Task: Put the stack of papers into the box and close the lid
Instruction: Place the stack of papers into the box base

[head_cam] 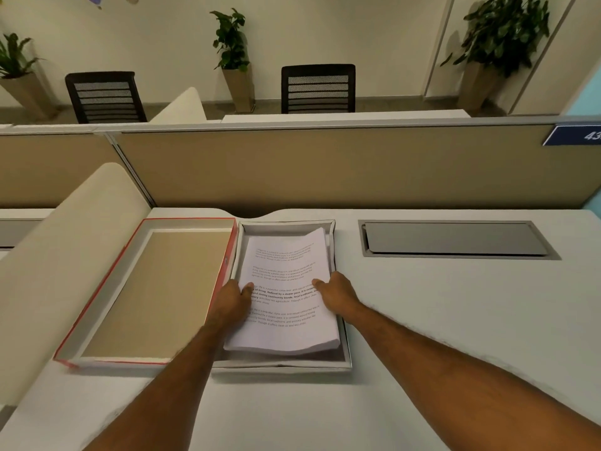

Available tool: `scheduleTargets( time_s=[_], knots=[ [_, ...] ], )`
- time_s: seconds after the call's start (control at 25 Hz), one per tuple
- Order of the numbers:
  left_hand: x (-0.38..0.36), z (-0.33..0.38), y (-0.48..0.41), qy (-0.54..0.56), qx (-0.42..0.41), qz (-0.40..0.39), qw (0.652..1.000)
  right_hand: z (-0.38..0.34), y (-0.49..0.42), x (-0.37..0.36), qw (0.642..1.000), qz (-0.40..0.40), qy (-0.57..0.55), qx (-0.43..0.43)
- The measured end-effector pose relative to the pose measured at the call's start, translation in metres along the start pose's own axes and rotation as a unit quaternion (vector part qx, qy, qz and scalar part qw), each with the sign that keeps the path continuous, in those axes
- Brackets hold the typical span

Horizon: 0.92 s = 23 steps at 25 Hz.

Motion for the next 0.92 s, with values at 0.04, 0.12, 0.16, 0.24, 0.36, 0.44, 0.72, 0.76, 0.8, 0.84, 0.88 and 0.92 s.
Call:
scheduleTargets(
  time_s=[0.04,0.12,0.16,0.24,0.36,0.44,0.72,0.76,0.8,0.84,0.88,0.92],
  knots=[
    [-0.001,-0.003,-0.001,-0.005,0.001,-0.001,1.0,0.001,-0.003,-0.003,1.0,-0.001,0.003,0.0],
    [-0.004,-0.007,-0.004,-0.021,0.007,-0.002,1.0,0.002,-0.007,-0.007,1.0,0.002,0.016,0.006],
    [-0.005,-0.009,-0.004,-0.026,0.015,-0.001,1.0,0.0,-0.008,-0.008,1.0,0.007,0.026,0.011],
    [-0.008,-0.011,-0.005,-0.032,0.038,-0.005,0.999,-0.003,-0.01,-0.011,0.998,0.023,0.056,0.018],
    [-0.013,-0.013,-0.006,-0.051,0.072,-0.019,0.996,-0.008,-0.01,-0.017,0.993,0.035,0.111,0.027],
    [-0.014,-0.011,-0.006,-0.07,0.084,-0.02,0.994,-0.009,-0.01,-0.021,0.992,0.025,0.122,0.026],
    [-0.01,-0.003,0.003,-0.086,0.101,-0.02,0.991,-0.017,0.008,-0.014,0.99,-0.018,0.133,0.049],
    [-0.007,0.001,0.005,-0.079,0.096,-0.008,0.992,-0.021,0.013,-0.011,0.988,-0.01,0.136,0.066],
    [-0.004,0.005,0.007,-0.075,0.083,0.003,0.994,-0.024,0.018,-0.007,0.986,0.0,0.14,0.086],
    [-0.002,0.01,0.009,-0.074,0.064,0.011,0.995,-0.027,0.023,-0.004,0.983,0.013,0.145,0.107],
    [0.001,0.014,0.011,-0.078,0.042,0.015,0.996,-0.029,0.028,0.0,0.979,0.028,0.154,0.128],
    [0.004,0.017,0.013,-0.088,0.018,0.015,0.996,-0.031,0.033,0.003,0.975,0.042,0.162,0.146]
  ],
)
Point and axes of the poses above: each hand's wrist, its own y-axis away from the middle knuckle, its own x-axis out of the back of the hand, z = x × y, the point moved 8 cm from there along -y, towards the middle knuckle, and after that the axes turned 15 degrees about -x, right-handed, at the moved point
